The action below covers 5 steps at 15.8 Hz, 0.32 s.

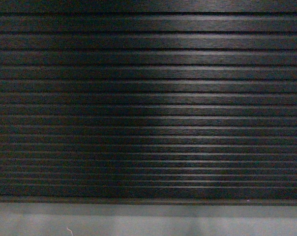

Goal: Place dark red mango on scale at checkout

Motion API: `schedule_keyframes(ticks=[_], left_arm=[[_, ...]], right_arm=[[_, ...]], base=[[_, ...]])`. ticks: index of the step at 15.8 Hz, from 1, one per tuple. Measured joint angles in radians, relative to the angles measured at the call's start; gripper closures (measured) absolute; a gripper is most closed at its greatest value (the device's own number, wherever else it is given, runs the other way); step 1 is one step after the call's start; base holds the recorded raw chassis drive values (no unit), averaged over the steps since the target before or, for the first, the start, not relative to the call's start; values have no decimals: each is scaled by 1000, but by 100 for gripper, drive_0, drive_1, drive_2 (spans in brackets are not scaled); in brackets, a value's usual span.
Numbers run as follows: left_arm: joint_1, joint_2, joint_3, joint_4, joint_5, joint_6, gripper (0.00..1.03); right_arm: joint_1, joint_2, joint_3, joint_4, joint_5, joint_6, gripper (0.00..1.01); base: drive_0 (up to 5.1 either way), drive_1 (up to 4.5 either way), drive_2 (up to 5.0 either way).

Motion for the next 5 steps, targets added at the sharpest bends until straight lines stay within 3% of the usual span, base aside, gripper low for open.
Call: schedule_keyframes(ticks=[5], left_arm=[[0, 0, 0, 0, 0, 0, 5]], right_arm=[[0, 0, 0, 0, 0, 0, 3]], base=[[0, 0, 0]])
